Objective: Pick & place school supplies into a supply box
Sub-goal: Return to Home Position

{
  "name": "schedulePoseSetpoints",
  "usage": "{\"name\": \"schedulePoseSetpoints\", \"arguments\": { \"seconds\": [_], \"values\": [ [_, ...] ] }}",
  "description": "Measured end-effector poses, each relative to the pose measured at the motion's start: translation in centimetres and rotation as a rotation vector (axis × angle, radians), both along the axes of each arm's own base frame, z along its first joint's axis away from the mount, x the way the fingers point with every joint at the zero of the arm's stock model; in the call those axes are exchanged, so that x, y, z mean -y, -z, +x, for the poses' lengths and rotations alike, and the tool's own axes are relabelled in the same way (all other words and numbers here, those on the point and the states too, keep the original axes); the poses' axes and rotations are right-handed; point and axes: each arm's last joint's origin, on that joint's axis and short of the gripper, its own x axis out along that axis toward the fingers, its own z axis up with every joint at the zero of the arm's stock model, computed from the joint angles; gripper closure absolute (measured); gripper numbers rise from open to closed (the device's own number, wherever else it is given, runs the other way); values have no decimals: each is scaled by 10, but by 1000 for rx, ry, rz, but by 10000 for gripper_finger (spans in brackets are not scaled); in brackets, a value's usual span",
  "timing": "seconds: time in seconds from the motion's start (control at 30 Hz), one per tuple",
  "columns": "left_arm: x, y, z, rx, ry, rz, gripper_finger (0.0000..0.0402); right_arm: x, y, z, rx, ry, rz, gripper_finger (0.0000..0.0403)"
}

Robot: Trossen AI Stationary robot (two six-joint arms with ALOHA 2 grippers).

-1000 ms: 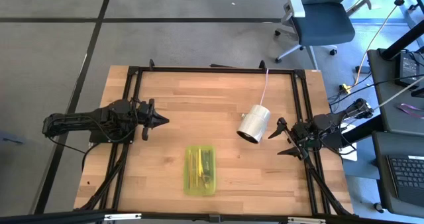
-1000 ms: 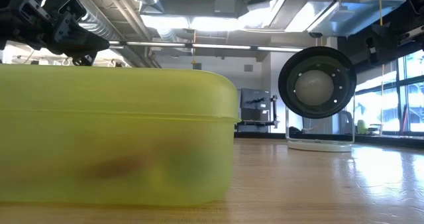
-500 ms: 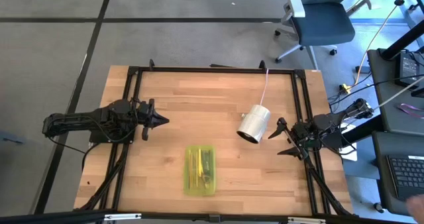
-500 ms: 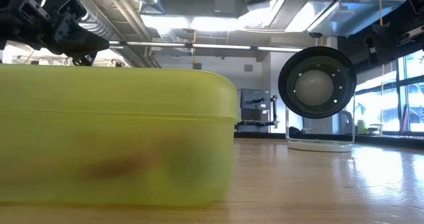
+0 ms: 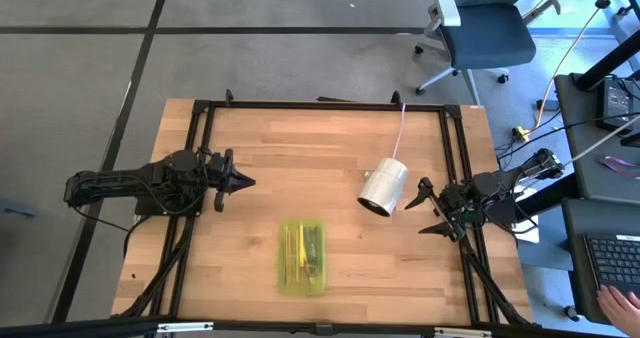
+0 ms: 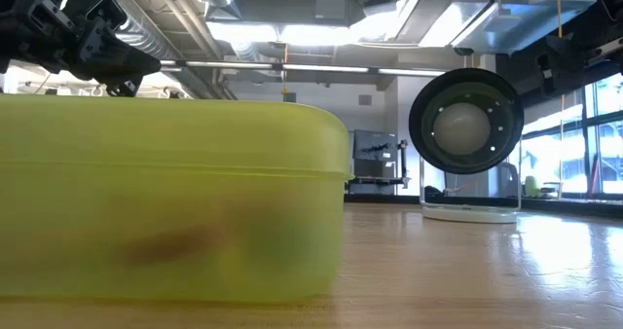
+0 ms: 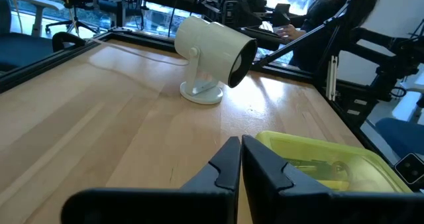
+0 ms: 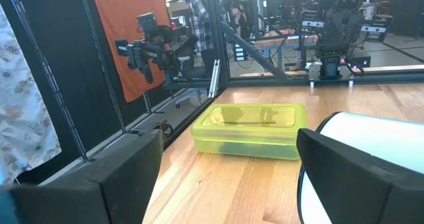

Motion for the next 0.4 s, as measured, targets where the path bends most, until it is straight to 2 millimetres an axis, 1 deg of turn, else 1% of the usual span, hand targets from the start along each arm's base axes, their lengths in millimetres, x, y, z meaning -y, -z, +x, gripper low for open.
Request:
{"name": "schedulePoseSetpoints", "arguments": {
  "seconds": [0.2,0.4],
  "values": [
    [0,0,0,0,0,0,389,0,0,0,0,0,0,52],
    [0,0,0,0,0,0,393,0,0,0,0,0,1,52]
  ]
}}
